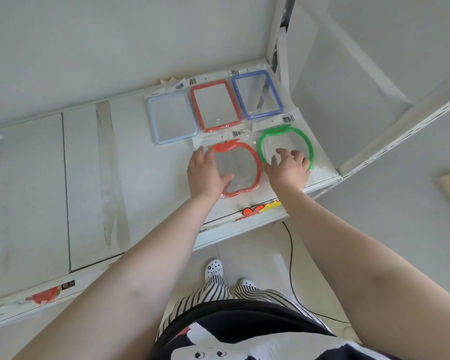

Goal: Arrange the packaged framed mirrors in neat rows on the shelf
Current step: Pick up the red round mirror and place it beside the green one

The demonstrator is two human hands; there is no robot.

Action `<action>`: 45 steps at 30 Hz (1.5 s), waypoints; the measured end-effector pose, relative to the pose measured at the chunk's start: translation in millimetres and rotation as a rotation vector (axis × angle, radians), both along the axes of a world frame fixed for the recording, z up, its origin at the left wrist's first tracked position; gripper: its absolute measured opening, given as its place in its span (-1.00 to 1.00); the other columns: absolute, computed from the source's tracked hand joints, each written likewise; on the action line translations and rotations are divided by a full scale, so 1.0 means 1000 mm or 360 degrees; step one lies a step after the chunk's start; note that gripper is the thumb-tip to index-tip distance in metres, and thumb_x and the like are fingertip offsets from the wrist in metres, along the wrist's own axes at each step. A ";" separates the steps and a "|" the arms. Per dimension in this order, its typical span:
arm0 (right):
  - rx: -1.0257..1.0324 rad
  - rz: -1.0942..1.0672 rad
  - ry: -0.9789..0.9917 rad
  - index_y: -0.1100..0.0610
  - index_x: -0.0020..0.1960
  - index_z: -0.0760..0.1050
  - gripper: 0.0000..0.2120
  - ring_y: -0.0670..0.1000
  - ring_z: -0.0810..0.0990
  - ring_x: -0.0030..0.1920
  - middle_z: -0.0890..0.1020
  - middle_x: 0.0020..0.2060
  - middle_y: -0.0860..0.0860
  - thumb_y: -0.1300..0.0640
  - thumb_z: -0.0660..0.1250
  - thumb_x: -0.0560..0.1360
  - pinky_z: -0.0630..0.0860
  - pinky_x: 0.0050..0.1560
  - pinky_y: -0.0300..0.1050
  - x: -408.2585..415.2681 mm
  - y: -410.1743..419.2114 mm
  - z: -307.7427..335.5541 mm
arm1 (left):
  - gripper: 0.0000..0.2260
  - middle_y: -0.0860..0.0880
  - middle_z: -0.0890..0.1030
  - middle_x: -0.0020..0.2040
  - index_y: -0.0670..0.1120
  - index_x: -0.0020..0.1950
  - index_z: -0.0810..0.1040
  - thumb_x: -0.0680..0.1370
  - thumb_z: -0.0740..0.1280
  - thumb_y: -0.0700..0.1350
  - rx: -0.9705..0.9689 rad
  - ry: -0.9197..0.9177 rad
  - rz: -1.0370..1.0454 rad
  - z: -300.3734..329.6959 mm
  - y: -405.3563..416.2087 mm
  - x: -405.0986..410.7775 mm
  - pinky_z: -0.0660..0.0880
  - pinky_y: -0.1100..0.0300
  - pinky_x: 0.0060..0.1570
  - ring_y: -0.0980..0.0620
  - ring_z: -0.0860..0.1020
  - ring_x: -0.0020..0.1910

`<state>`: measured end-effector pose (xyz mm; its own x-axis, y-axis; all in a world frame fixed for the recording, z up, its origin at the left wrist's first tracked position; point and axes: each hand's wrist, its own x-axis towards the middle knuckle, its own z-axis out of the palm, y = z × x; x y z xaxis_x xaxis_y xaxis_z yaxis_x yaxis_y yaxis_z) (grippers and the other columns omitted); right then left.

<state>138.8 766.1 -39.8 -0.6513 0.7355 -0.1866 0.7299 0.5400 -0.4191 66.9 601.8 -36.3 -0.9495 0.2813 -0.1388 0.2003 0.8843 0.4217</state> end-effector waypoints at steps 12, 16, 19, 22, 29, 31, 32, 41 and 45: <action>-0.0103 0.0129 -0.0128 -0.14 0.31 0.33 -0.51 0.22 0.05 0.52 0.19 0.48 0.11 -0.19 0.35 0.43 0.14 0.47 0.20 0.013 0.009 -0.029 | 0.00 -0.17 -0.23 0.58 -0.05 0.58 -0.07 0.35 0.42 0.27 -0.0231 -0.0238 -0.0348 -0.019 0.017 0.013 -0.08 -0.11 0.51 -0.21 -0.22 0.56; -0.0087 0.0139 -0.0095 -0.15 0.26 0.35 -0.52 0.22 0.14 0.47 0.26 0.42 0.12 -0.19 0.37 0.40 0.21 0.44 0.19 0.015 0.011 -0.032 | 0.01 -0.16 -0.22 0.58 -0.04 0.58 -0.07 0.35 0.42 0.27 -0.0226 -0.0237 -0.0355 -0.020 0.017 0.012 -0.09 -0.09 0.52 -0.20 -0.22 0.56; -0.0070 0.0157 -0.0103 -0.15 0.29 0.35 -0.50 0.21 0.15 0.47 0.27 0.41 0.11 -0.21 0.37 0.40 0.21 0.44 0.19 0.018 0.013 -0.033 | 0.00 -0.16 -0.22 0.58 -0.04 0.58 -0.07 0.35 0.41 0.28 -0.0239 -0.0223 -0.0361 -0.021 0.017 0.011 -0.11 -0.08 0.53 -0.19 -0.23 0.56; -0.0060 0.0163 -0.0116 -0.13 0.26 0.36 -0.50 0.22 0.19 0.45 0.29 0.39 0.12 -0.22 0.37 0.39 0.25 0.41 0.20 0.017 0.012 -0.030 | -0.01 -0.17 -0.21 0.58 -0.04 0.58 -0.05 0.35 0.41 0.30 -0.0242 -0.0205 -0.0361 -0.021 0.017 0.011 -0.10 -0.09 0.53 -0.20 -0.22 0.56; -0.0039 0.0083 0.0004 -0.11 0.37 0.38 -0.51 0.17 0.12 0.50 0.25 0.48 0.09 -0.16 0.34 0.47 0.21 0.43 0.12 0.014 0.000 -0.006 | -0.22 -0.18 0.00 0.58 -0.03 0.53 0.17 0.42 0.37 0.24 -0.0153 -0.0124 -0.0329 -0.015 0.015 0.011 -0.04 -0.12 0.53 -0.18 -0.08 0.57; 0.0003 0.0141 0.0075 -0.06 0.41 0.38 -0.49 0.15 0.21 0.44 0.34 0.44 0.06 -0.11 0.33 0.49 0.25 0.40 0.07 0.013 -0.005 0.004 | -0.37 -0.14 0.22 0.52 -0.03 0.46 0.30 0.45 0.36 0.13 -0.0067 -0.0042 -0.0292 -0.007 0.012 0.010 0.13 -0.04 0.49 -0.16 0.11 0.53; 0.0019 0.0196 0.0092 -0.03 0.39 0.41 -0.52 0.16 0.26 0.40 0.39 0.40 0.06 -0.08 0.33 0.49 0.30 0.37 0.05 0.011 -0.007 0.008 | -0.44 -0.11 0.33 0.47 -0.03 0.44 0.35 0.47 0.35 0.05 -0.0031 -0.0013 -0.0272 -0.002 0.011 0.010 0.23 0.00 0.44 -0.15 0.23 0.48; -0.0098 0.0805 -0.0048 -0.03 0.28 0.49 -0.60 0.10 0.47 0.28 0.54 0.25 0.03 0.08 0.40 0.46 0.50 0.11 -0.05 0.004 -0.046 0.033 | -0.64 -0.10 0.55 0.20 -0.02 0.28 0.50 0.48 0.30 -0.17 -0.0118 0.0020 -0.0127 0.033 -0.029 0.030 0.46 0.07 0.10 -0.15 0.51 0.21; -0.0088 0.1052 -0.0075 0.00 0.30 0.49 -0.60 0.10 0.53 0.23 0.56 0.25 0.03 0.11 0.35 0.47 0.52 0.13 -0.06 0.011 -0.075 0.037 | -0.59 -0.07 0.54 0.26 0.00 0.31 0.49 0.48 0.29 -0.24 -0.0120 -0.0022 -0.0038 0.032 -0.068 0.045 0.44 0.08 0.17 -0.11 0.49 0.27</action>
<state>149.9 690.7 -3.1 -0.9522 0.1724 -0.2520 0.2706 0.8590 -0.4347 112.3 533.8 -4.2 -0.9406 0.2919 -0.1733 0.2162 0.9086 0.3573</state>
